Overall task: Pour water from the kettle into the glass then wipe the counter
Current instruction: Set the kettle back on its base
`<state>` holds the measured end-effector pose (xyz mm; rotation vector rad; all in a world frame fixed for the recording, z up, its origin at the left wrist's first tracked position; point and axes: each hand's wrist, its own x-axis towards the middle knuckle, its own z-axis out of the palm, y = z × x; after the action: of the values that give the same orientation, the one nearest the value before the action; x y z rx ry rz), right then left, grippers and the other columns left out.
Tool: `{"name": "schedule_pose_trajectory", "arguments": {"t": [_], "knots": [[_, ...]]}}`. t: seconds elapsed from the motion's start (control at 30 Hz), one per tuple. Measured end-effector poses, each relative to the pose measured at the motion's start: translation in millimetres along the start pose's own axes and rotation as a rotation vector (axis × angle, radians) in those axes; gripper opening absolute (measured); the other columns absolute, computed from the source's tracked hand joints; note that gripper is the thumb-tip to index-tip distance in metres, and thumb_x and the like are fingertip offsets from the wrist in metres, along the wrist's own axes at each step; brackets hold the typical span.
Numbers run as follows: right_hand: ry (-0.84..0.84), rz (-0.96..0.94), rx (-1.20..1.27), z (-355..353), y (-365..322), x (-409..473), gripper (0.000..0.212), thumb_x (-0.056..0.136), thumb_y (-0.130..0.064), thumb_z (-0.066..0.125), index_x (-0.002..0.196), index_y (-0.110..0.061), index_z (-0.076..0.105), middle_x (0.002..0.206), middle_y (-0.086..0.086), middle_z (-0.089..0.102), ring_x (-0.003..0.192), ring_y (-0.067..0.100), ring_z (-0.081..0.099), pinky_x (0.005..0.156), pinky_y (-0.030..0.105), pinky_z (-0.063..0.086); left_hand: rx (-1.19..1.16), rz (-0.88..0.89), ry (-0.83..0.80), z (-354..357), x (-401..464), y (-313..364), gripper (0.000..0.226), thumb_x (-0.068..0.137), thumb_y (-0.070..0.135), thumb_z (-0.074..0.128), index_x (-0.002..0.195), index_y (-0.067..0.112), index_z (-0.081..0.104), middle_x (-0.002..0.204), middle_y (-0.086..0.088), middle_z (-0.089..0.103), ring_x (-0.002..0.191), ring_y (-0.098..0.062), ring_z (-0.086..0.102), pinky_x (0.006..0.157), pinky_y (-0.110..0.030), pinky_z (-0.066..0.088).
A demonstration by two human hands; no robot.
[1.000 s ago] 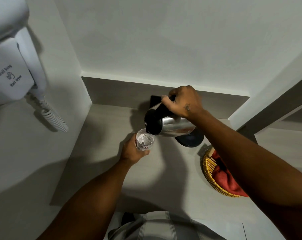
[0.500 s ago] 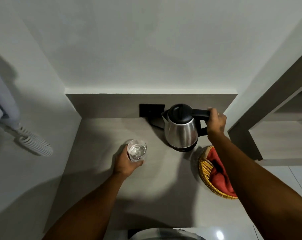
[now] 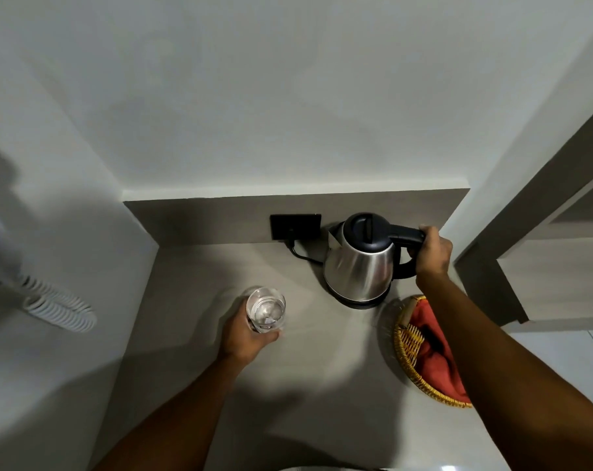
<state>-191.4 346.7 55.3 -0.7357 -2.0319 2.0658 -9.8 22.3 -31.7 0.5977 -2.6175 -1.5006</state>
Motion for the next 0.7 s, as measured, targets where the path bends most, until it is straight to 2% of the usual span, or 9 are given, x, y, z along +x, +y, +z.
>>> {"name": "schedule_pose_trajectory", "arguments": {"t": [0.07,0.17,0.27,0.33,0.43,0.5,0.6,0.7], "knots": [[-0.003,0.002,-0.003,-5,3,2,0.023,0.092,-0.025,0.053,0.085,-0.007,0.064,0.073,0.008,0.055,0.067,0.018,0.055,0.063,0.029,0.045,-0.011,-0.006,-0.006,0,0,-1,0.080,0.046,0.015,0.097,0.116,0.030,0.060,0.098,0.020,0.068,0.089,0.005,0.065,0.078,-0.007,0.048],[-0.003,0.009,0.007,-8,2,3,0.020,0.096,-0.021,0.053,0.080,-0.017,0.065,0.081,0.008,0.062,0.078,0.019,0.062,0.073,0.029,0.050,-0.027,-0.008,-0.010,0,0,-2,0.082,0.047,0.013,0.097,0.119,0.027,0.059,0.101,0.020,0.068,0.091,0.010,0.064,0.082,-0.011,0.051],[0.021,0.029,0.003,-11,5,2,0.021,0.098,-0.020,0.050,0.082,-0.021,0.064,0.086,0.008,0.061,0.080,0.017,0.061,0.068,0.022,0.049,-0.026,0.012,-0.002,0,0,-3,0.082,0.046,0.015,0.097,0.116,0.032,0.058,0.098,0.024,0.066,0.090,0.018,0.061,0.078,-0.004,0.047],[0.021,0.042,0.008,-12,6,0,0.021,0.098,-0.021,0.050,0.082,-0.020,0.064,0.080,0.005,0.061,0.078,0.016,0.060,0.064,0.021,0.048,-0.028,0.008,0.002,0,0,-3,0.082,0.046,0.016,0.097,0.115,0.035,0.057,0.097,0.024,0.066,0.090,0.011,0.064,0.079,-0.008,0.049],[0.003,0.027,-0.016,-14,7,2,0.021,0.098,-0.024,0.050,0.088,-0.016,0.067,0.078,0.003,0.062,0.078,0.017,0.061,0.066,0.023,0.048,-0.033,0.016,0.013,2,0,-4,0.081,0.048,0.013,0.097,0.117,0.029,0.058,0.099,0.015,0.068,0.094,-0.006,0.068,0.086,-0.026,0.055],[-0.027,0.002,-0.068,-17,7,2,0.023,0.098,-0.029,0.052,0.084,-0.018,0.066,0.079,0.003,0.062,0.081,0.019,0.061,0.067,0.025,0.047,-0.031,0.028,0.022,2,1,-4,0.082,0.048,0.012,0.097,0.119,0.025,0.059,0.103,0.009,0.069,0.096,-0.012,0.067,0.088,-0.032,0.056],[-0.068,-0.055,-0.158,-28,9,-2,0.034,0.098,-0.047,0.051,0.084,-0.021,0.068,0.083,0.002,0.065,0.082,0.016,0.061,0.070,0.026,0.045,-0.023,0.062,0.028,3,1,-5,0.084,0.048,0.012,0.098,0.122,0.019,0.059,0.108,0.003,0.069,0.101,-0.017,0.067,0.091,-0.034,0.054],[-0.066,-0.159,-0.289,-46,15,-19,0.042,0.098,-0.059,0.042,0.090,-0.027,0.068,0.089,-0.010,0.066,0.091,0.013,0.062,0.071,0.018,0.042,-0.001,0.099,0.011,2,2,-6,0.085,0.048,0.014,0.098,0.123,0.015,0.059,0.110,0.003,0.068,0.104,-0.018,0.065,0.091,-0.029,0.049]]}}
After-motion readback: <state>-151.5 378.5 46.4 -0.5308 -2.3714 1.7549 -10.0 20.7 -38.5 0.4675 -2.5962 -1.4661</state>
